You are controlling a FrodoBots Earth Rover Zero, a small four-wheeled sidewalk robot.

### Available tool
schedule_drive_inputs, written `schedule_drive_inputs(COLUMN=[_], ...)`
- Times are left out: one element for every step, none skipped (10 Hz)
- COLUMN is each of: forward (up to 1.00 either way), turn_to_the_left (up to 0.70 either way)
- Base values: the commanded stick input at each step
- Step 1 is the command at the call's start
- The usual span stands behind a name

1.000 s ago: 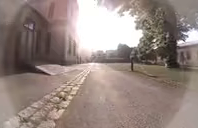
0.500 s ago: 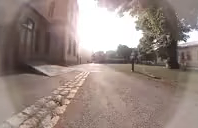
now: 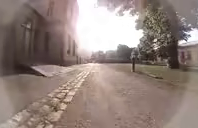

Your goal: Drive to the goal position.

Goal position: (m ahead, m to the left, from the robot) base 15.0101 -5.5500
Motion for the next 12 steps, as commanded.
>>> schedule_drive_inputs(forward=[0.44,0.44,0.44,0.44,0.44,0.44,0.44,0.44,0.44,0.44,0.44,0.44], turn_to_the_left=[0.02,0.02,0.02,0.02,0.02,0.02,0.02,0.02,0.02,0.02,0.02,0.02])
